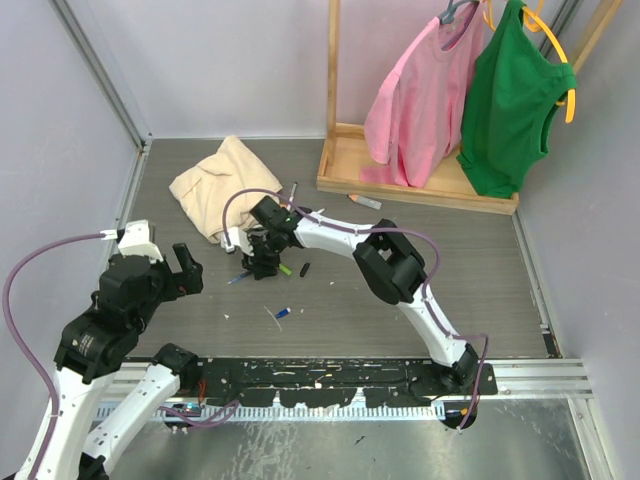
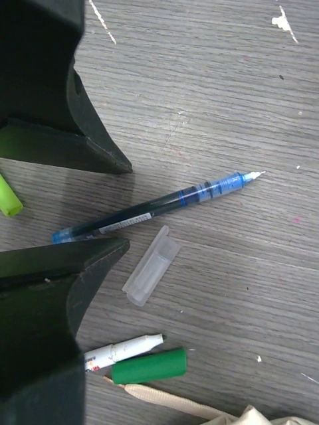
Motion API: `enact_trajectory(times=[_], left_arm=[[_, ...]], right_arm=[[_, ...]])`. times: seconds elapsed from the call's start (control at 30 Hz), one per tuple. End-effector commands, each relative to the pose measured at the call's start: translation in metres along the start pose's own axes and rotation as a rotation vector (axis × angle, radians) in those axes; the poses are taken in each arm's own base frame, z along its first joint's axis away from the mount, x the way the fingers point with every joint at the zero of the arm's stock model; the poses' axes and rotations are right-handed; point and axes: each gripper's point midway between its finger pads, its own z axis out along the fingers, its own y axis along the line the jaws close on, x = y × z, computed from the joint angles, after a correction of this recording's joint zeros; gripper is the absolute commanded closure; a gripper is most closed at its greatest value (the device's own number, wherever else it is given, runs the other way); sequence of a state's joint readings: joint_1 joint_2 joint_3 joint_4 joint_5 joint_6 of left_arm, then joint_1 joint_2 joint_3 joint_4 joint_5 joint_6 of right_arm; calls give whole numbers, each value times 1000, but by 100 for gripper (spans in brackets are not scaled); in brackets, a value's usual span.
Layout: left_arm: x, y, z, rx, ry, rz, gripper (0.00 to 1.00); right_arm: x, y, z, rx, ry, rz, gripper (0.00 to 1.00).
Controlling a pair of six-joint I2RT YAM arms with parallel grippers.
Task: Insert the pens into the pen caps
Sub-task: Pick up the pen from the center of the board.
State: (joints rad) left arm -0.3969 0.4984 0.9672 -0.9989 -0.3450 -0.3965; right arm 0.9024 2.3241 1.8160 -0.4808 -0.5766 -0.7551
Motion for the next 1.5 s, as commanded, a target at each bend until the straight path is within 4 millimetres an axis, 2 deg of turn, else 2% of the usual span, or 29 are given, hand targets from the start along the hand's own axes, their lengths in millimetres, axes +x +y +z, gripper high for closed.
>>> enact_trajectory(times=[0.0, 0.17, 0.4, 0.53, 0.67, 0.8, 0.93, 1.13, 1.23, 1.47], left_arm=[[-8, -3, 4, 0, -26, -3, 2], [-8, -3, 4, 1, -24, -2, 2], [-8, -6, 6, 16, -21, 4, 2], [-7, -8, 7, 22, -11, 9, 2], [-8, -7, 6, 19, -14, 7, 2], [-8, -14, 3, 64, -17, -2, 2], [-17, -19, -7, 103, -51, -38, 2], [-42, -31, -27, 186, -145, -125, 2], [-55, -41, -37, 250, -194, -156, 2], [-67, -65, -47, 384, -226, -211, 2]], right_arm=[[-5, 0, 3, -19, 15, -7, 52], [13, 8, 6, -41, 90, 32, 63], [26, 20, 5, -29, 164, 51, 86], [18, 29, 7, -5, 148, 45, 92], [-10, 32, 1, 24, 40, 76, 97], [-53, 27, -20, 88, -104, 109, 100], [-83, 21, -46, 189, -238, 180, 100], [-103, 28, -81, 284, -404, 284, 100], [-104, 34, -98, 327, -477, 380, 100], [-124, 53, -164, 422, -726, 529, 100]])
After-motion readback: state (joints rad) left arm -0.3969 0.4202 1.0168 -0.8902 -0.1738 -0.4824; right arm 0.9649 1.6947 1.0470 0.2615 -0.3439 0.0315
